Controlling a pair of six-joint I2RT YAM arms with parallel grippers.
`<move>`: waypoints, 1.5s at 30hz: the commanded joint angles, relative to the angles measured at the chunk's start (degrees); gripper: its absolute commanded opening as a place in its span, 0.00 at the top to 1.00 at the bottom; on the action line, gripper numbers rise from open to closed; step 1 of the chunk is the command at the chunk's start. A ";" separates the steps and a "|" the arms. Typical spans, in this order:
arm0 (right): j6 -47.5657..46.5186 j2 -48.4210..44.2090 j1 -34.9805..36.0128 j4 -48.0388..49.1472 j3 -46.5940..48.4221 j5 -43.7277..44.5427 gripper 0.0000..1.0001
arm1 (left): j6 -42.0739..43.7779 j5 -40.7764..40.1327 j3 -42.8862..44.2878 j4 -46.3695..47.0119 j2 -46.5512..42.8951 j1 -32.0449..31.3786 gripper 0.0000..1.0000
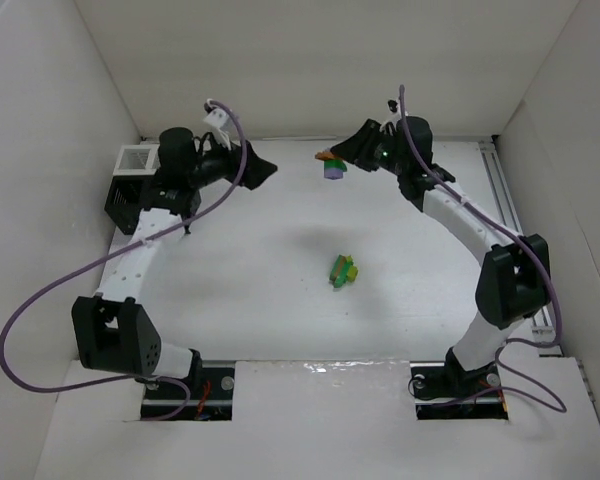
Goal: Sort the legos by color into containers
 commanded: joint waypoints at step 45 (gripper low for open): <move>37.28 1.58 7.46 -8.77 11.89 28.33 1.00 | -15.86 -21.64 8.08 22.63 15.35 -17.68 0.33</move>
